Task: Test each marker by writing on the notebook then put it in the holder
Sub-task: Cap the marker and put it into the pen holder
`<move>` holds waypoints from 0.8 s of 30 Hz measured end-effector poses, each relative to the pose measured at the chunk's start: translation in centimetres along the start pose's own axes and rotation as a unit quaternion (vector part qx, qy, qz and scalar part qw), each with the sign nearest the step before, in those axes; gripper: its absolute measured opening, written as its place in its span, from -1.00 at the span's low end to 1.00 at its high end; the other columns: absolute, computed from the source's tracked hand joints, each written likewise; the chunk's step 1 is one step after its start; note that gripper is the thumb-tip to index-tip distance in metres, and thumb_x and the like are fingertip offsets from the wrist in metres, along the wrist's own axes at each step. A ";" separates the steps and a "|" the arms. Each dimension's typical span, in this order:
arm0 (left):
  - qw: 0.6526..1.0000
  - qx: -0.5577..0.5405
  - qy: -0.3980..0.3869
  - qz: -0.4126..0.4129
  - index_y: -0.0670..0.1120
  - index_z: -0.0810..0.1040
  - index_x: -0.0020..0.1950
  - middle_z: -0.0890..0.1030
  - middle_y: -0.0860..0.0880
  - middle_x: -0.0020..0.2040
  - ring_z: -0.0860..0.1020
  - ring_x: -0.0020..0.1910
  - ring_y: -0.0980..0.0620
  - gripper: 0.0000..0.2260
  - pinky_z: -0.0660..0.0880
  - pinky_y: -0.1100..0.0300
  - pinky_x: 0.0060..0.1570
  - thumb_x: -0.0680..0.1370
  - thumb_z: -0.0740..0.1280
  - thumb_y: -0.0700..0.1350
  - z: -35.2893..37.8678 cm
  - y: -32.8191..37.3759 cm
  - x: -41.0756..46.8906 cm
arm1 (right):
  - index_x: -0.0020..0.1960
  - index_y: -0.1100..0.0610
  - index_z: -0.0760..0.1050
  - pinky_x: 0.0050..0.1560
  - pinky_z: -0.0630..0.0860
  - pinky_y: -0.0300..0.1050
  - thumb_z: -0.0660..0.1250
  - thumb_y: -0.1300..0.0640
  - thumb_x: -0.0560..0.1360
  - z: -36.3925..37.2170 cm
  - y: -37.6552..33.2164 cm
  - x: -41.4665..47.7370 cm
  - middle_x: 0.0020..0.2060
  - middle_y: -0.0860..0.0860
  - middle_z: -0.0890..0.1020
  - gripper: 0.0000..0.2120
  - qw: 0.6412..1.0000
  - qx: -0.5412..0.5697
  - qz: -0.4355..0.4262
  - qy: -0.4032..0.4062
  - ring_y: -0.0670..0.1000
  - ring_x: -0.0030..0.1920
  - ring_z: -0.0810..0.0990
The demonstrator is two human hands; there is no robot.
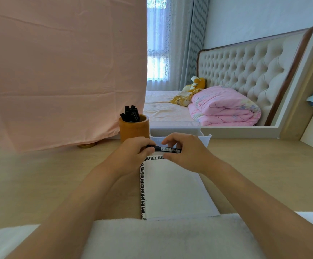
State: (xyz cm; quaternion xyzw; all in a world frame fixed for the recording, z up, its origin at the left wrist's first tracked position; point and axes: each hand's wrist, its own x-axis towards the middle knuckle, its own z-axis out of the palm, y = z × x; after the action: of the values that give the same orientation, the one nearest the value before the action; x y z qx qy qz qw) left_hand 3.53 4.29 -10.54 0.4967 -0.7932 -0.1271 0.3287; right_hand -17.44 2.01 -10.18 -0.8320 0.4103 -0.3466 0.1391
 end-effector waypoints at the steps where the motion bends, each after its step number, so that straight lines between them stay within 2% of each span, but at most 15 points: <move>1: 1.000 0.004 -0.002 0.002 0.11 0.59 0.14 0.61 0.15 -0.05 0.52 -0.08 0.23 -0.85 0.42 0.34 -0.15 0.63 0.27 -0.06 -0.1 0.1 0.1 | 0.03 -0.05 0.60 -0.22 0.45 -0.43 0.53 0.09 0.43 0.0 0.0 0.0 -0.20 -0.22 0.59 -0.79 1.000 -0.005 0.000 0.000 -0.22 -0.25 0.55; 4: 1.000 0.011 -0.009 0.010 0.12 0.59 0.08 0.61 0.18 -0.10 0.53 -0.12 0.27 -0.87 0.38 0.42 -0.21 0.63 0.29 -0.06 -0.6 0.2 0.3 | -0.03 -0.03 0.64 -0.18 0.46 -0.38 0.52 0.09 0.44 -0.1 0.0 0.1 -0.23 -0.20 0.62 -0.87 1.000 -0.015 -0.007 0.015 -0.19 -0.22 0.57; 6: 0.999 0.018 -0.008 0.027 0.11 0.60 -0.01 0.58 0.15 -0.19 0.51 -0.18 0.24 -0.88 0.36 0.41 -0.24 0.62 0.29 -0.08 -0.7 0.4 0.4 | -0.02 -0.04 0.66 -0.16 0.50 -0.25 0.48 0.04 0.47 0.0 0.0 0.1 -0.23 -0.19 0.63 -0.91 0.999 -0.038 -0.016 0.034 -0.14 -0.21 0.57; 8: 0.999 0.009 0.006 0.038 0.08 0.62 -0.05 0.58 0.10 -0.22 0.50 -0.20 0.18 -0.87 0.38 0.35 -0.24 0.62 0.30 -0.10 -0.7 0.6 0.5 | 0.00 -0.04 0.67 -0.20 0.50 -0.14 0.44 0.00 0.51 0.2 -0.2 0.0 -0.27 -0.18 0.61 -0.90 0.998 -0.045 -0.023 0.041 -0.11 -0.22 0.56; 11: 0.999 0.005 0.011 0.049 -0.02 0.66 -0.02 0.58 0.03 -0.21 0.50 -0.21 0.11 -0.87 0.41 0.19 -0.21 0.61 0.31 -0.12 -0.5 0.4 0.5 | -0.04 -0.02 0.69 -0.21 0.50 -0.01 0.38 0.02 0.55 0.4 -0.3 0.0 -0.35 -0.12 0.60 -0.89 1.000 -0.020 -0.017 0.010 -0.06 -0.27 0.55; 14: 0.998 0.005 0.003 0.063 -0.02 0.68 0.03 0.59 0.06 -0.21 0.52 -0.20 0.11 -0.88 0.43 0.19 -0.22 0.60 0.33 -0.11 -0.4 0.4 0.4 | -0.16 -0.05 0.66 -0.16 0.49 -0.04 0.36 0.10 0.57 0.4 -0.4 -0.1 -0.39 -0.14 0.60 -0.83 0.998 0.049 0.013 -0.033 -0.10 -0.31 0.51; 18: 0.998 -0.043 0.021 0.045 -0.01 0.67 0.06 0.62 0.09 -0.17 0.54 -0.18 0.12 -0.88 0.43 0.33 -0.23 0.59 0.35 -0.12 -0.4 0.8 0.1 | -0.29 -0.18 0.49 -0.19 0.38 -0.16 0.28 0.14 0.61 0.4 -1.1 -0.2 -0.44 -0.20 0.50 -0.65 0.995 0.066 0.037 -0.069 -0.16 -0.35 0.41; 21: 0.997 -0.061 0.041 0.028 0.03 0.65 0.10 0.63 0.14 -0.11 0.54 -0.12 0.21 -0.87 0.41 0.45 -0.16 0.58 0.37 -0.11 -0.3 0.5 0.0 | -0.21 -0.06 0.53 -0.16 0.37 -0.11 0.18 0.14 0.66 0.4 -1.4 -0.1 -0.36 -0.14 0.49 -0.70 0.993 0.073 0.052 -0.075 -0.12 -0.29 0.41; 24: 0.996 -0.048 0.077 -0.003 0.08 0.59 0.17 0.60 0.16 -0.08 0.53 -0.10 0.21 -0.82 0.43 0.39 -0.14 0.56 0.38 -0.04 -0.6 -0.7 0.0 | 0.00 0.04 0.57 -0.13 0.38 -0.17 0.15 0.18 0.67 0.8 -1.9 0.2 -0.18 -0.03 0.53 -0.77 0.992 0.060 0.075 -0.080 -0.06 -0.19 0.44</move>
State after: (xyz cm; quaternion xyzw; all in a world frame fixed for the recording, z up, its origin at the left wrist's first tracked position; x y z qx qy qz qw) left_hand 4.39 4.06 -10.45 0.4909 -0.7572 -0.1271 0.4117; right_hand -15.70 2.95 -9.65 -0.8141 0.4377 -0.2911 0.2469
